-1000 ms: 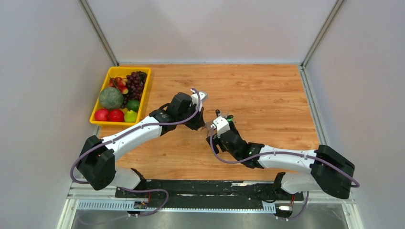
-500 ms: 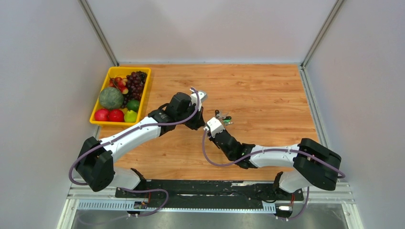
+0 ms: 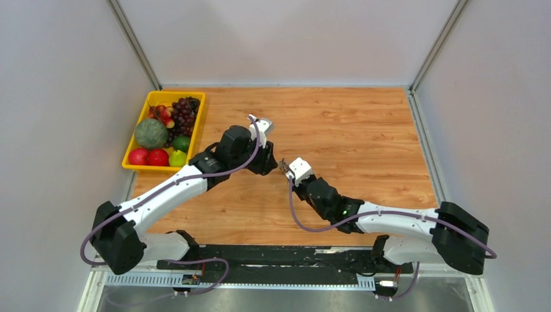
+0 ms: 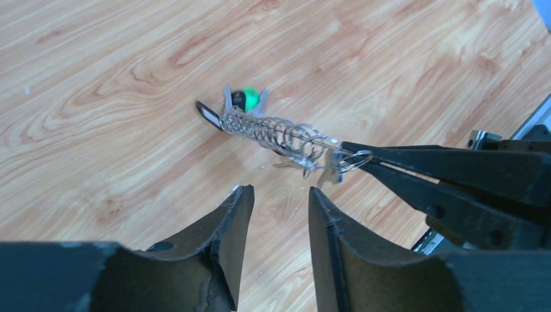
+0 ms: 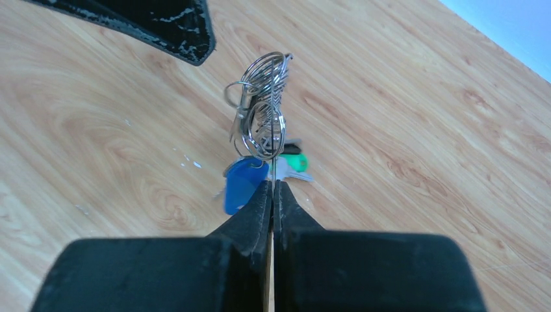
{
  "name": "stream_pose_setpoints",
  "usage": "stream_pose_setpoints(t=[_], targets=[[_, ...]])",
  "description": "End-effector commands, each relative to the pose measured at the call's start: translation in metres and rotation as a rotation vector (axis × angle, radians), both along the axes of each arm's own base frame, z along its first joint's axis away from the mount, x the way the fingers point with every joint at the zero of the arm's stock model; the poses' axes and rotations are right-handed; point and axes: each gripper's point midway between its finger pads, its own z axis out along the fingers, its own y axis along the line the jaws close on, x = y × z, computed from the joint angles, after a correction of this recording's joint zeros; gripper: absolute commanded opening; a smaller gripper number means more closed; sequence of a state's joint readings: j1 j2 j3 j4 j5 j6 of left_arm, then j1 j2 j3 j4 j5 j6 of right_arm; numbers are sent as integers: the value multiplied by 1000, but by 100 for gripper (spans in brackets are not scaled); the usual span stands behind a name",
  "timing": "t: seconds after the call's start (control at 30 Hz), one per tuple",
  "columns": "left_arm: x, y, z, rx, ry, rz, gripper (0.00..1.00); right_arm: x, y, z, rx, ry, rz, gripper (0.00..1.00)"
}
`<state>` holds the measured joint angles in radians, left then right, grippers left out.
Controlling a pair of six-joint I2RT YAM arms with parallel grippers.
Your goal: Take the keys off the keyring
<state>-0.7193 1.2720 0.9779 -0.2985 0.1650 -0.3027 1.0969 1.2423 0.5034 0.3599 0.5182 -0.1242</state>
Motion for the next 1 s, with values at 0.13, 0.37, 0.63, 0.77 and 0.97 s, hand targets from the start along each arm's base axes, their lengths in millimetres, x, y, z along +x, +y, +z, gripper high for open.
stream_pose_setpoints(t=[0.13,0.37,0.63,0.77,0.97], targets=[[-13,15,41,-114,-106,43,53,-18,-4,45,117,-11,68,0],[-27,8,69,-267,-190,-18,53,-27,-4,76,177,-26,124,0],[-32,3,72,-359,-263,-57,72,-27,1,97,201,-29,130,0],[-24,17,74,-373,-320,34,77,-23,3,110,221,-36,110,0],[-21,24,89,-401,-395,91,66,-18,7,136,258,-42,92,0]])
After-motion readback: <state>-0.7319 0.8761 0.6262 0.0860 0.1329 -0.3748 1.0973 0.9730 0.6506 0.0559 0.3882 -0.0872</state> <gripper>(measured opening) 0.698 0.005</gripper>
